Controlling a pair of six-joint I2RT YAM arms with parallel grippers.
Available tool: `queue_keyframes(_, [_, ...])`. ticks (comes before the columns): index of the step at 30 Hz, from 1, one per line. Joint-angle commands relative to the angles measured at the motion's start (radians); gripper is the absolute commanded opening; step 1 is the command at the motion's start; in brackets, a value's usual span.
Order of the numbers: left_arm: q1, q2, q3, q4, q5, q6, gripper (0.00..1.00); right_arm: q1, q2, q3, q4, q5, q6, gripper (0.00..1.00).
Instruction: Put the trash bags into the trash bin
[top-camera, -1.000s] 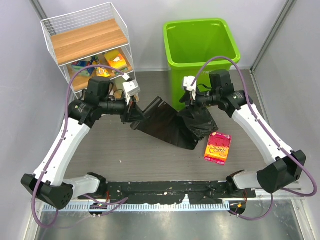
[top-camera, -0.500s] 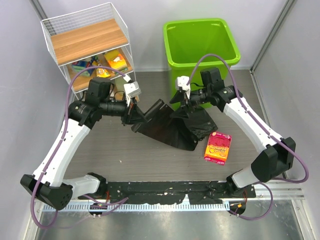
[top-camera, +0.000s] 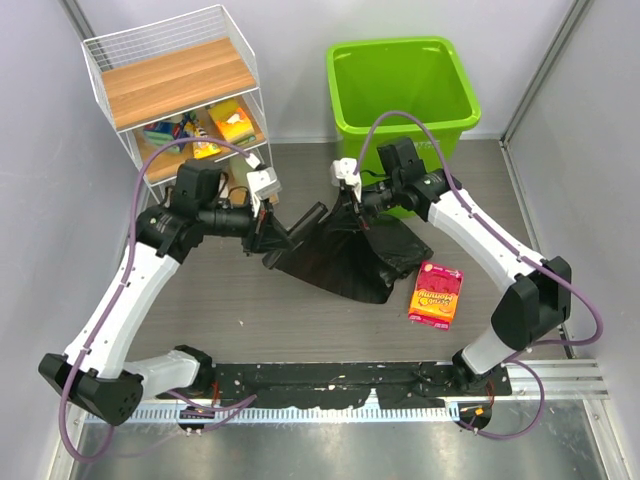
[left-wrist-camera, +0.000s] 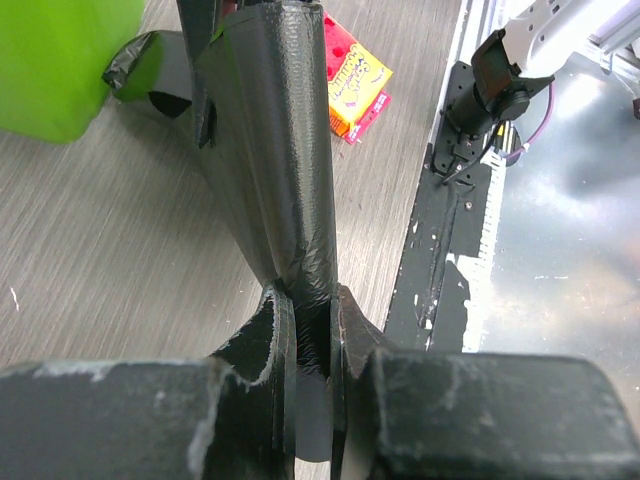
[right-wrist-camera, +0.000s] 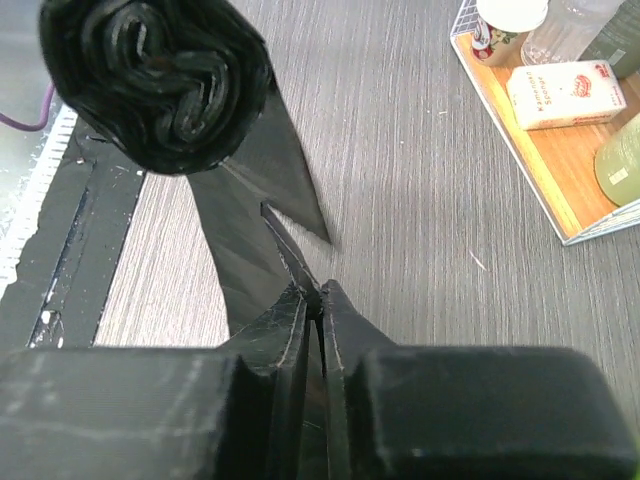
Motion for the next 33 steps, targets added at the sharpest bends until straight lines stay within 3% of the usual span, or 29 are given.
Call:
queue_keyframes(1, [-0.002,-0.055,-0.038,0.102,0.001,-0.057,0.0,0.005,-0.038,-0.004,0.031,-0.035,0.011,0.1])
queue_keyframes(3, [-0.002,-0.075,-0.074,0.167,-0.033,-0.109,0.0,0.006,-0.061,-0.041,0.043,-0.009,0.028,0.02])
queue_keyframes(15, [-0.002,-0.065,-0.069,0.316,-0.192,-0.279,0.0,0.003,-0.225,-0.28,0.202,0.112,0.255,0.01])
queue_keyframes(22, [0.0,-0.063,-0.078,0.37,-0.209,-0.351,0.0,0.005,-0.216,-0.341,0.267,0.143,0.35,0.02])
queue_keyframes(33, [0.006,-0.069,-0.041,0.37,-0.251,-0.377,0.0,-0.038,-0.251,-0.446,0.331,0.178,0.387,0.01])
